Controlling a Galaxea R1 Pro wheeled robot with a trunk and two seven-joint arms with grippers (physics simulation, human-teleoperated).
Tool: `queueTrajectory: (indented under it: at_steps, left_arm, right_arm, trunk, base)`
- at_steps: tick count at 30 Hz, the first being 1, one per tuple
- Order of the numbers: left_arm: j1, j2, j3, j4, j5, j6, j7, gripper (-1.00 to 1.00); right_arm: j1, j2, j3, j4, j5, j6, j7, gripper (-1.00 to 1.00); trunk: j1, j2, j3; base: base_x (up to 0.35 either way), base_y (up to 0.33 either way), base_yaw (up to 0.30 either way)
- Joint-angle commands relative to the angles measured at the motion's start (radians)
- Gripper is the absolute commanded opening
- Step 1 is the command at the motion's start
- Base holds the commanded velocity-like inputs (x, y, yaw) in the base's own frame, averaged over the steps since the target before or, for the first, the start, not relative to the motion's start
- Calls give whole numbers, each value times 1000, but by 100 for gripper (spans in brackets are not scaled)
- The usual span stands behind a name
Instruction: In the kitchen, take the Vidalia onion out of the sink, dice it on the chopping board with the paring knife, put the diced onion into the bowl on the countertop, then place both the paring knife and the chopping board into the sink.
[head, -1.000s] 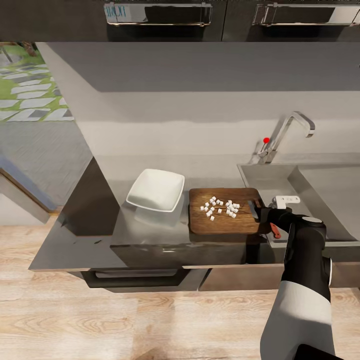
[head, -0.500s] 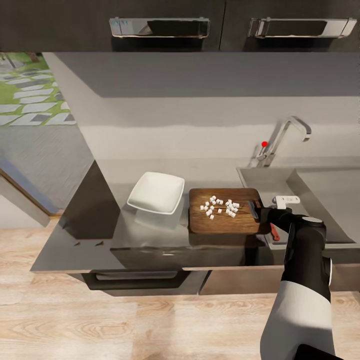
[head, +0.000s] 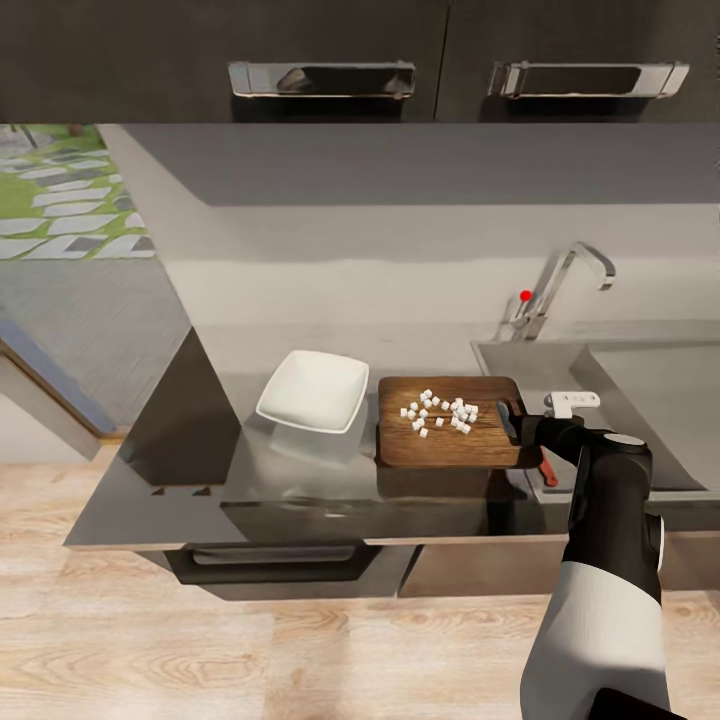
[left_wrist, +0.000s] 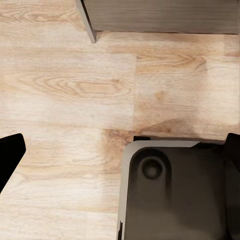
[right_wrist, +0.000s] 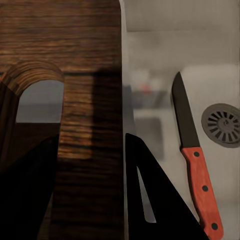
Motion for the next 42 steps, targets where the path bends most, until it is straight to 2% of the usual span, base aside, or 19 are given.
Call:
queueTrajectory:
  at_steps: [1,32,42]
  left_arm:
    - [0,2,-8,-2,9,-2,5,100]
    - [0,2,-8,-1,9,-2,5,100]
    - [0,2,-8,-1,9,-2,5,100]
  right_arm:
    - [-1,1,-2,-2,10,1,10,-100]
    - [-1,1,-1,-2,10,2,10,-100]
    - [-1,1,-1,-1,10,2,10,-100]
  trunk:
    - [1,-2,0]
    - [1,-2,49]
    - [1,-2,65]
  base:
    - [0,0,0]
    - [0,44,0]
    - [134,144,0]
